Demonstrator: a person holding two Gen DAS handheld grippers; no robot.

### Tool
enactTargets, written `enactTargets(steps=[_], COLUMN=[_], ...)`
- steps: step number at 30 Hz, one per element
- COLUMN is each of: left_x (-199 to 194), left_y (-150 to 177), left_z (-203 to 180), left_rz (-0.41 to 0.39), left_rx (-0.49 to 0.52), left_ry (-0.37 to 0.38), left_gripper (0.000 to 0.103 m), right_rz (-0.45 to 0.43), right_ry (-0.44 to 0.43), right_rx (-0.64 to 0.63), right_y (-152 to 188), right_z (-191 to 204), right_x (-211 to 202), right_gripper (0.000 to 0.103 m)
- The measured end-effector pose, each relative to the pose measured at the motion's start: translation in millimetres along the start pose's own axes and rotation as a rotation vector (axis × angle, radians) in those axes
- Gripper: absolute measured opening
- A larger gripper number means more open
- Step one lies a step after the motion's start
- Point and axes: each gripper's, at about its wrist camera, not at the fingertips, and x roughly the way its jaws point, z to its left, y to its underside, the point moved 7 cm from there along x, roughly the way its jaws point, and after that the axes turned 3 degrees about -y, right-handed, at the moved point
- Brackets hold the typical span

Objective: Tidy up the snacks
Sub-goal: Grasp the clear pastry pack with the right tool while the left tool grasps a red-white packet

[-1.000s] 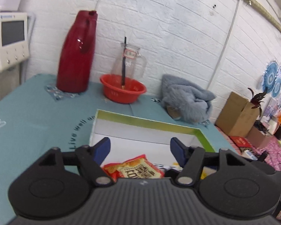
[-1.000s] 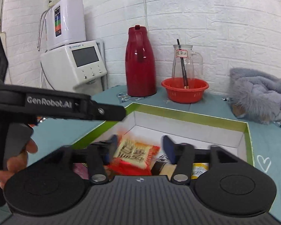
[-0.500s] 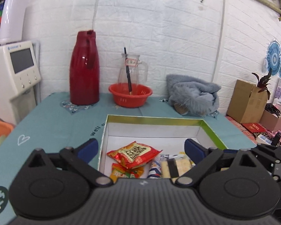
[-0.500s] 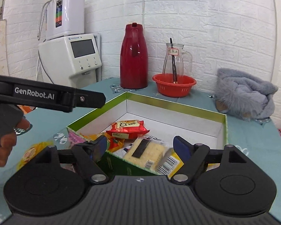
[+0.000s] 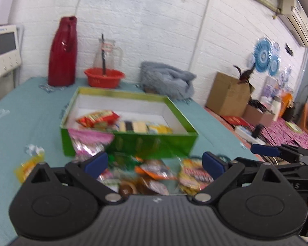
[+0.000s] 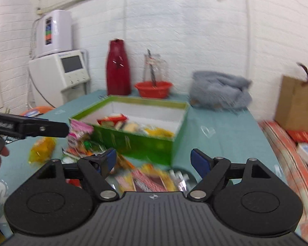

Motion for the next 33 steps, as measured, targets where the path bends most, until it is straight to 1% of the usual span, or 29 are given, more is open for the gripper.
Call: enactTargets(steps=[3,6,8,11,15,17,20,22,25,26,27,28,29,30,32,33], left_x=[0.1,-2.7,-5.0,-7.6,-14.3,-14.6,-11.3,-6.7,7.1,11.8,16.7,22.9,28.9,32.7,38.2,39.4], left_y=[19.9,36.3,46.6,59.2,67.4,69.2,68.5,63.9,57.9,56.8,56.6,57.4,59.3,60.8,62.3,62.2], left_z=[-8.7,-13.1,-14.2,-11.4,-3.3,1.5,7.2,7.3,6.5,6.1,5.8,6.3,7.4,8.3,8.3,8.4], left_rz=[0.036,0.063,0.084,0.127,0.143,0.148,0.156,0.145,0.123,0.118,0.117,0.128,0.140,0.143,0.135,0.130], left_rx=[-0.003,-0.007,-0.004,0.002,-0.005,-0.013,-0.034,-0.035,-0.015,-0.009,-0.004,-0.004,-0.013,-0.016,0.008,0.014], left_ry=[0.022,0.035,0.052,0.070,0.076,0.072,0.073,0.068,0.028,0.016,0.007,0.001,-0.007,-0.018,-0.054,-0.068], left_gripper=[0.095,0.095,0.095,0.095,0.095,0.095,0.095,0.095,0.094,0.087,0.067,0.059,0.058,0.058,0.058,0.063], right_rz=[0.054,0.101,0.122,0.132,0.120,0.139,0.153,0.166,0.177,0.181,0.183,0.185,0.185,0.184,0.187,0.188], right_ry=[0.027,0.099,0.122,0.084,0.093,0.095,0.044,0.008,-0.036,-0.046,-0.059,-0.072,-0.080,-0.082,-0.080,-0.078], right_rx=[0.051,0.083,0.106,0.126,0.052,0.055,0.061,0.054,0.051,0.051,0.049,0.047,0.047,0.047,0.044,0.044], right_y=[27.2,50.5,61.0,67.7,67.1,69.7,74.1,76.9,81.4,82.7,83.9,85.0,85.6,86.5,88.3,88.8], right_z=[-9.4,-15.7,-17.1,-14.8,-13.0,-15.4,-8.5,-0.2,12.5,15.7,19.0,22.0,24.2,25.3,26.4,26.2], right_x=[-0.7,1.8,5.5,10.5,16.2,18.7,12.4,7.9,1.6,-0.1,-2.3,-4.7,-6.6,-8.4,-9.9,-9.4], right_gripper=[0.103,0.103,0.103,0.103,0.103,0.103,0.103,0.103,0.103,0.103,0.103,0.103,0.103,0.103,0.103,0.103])
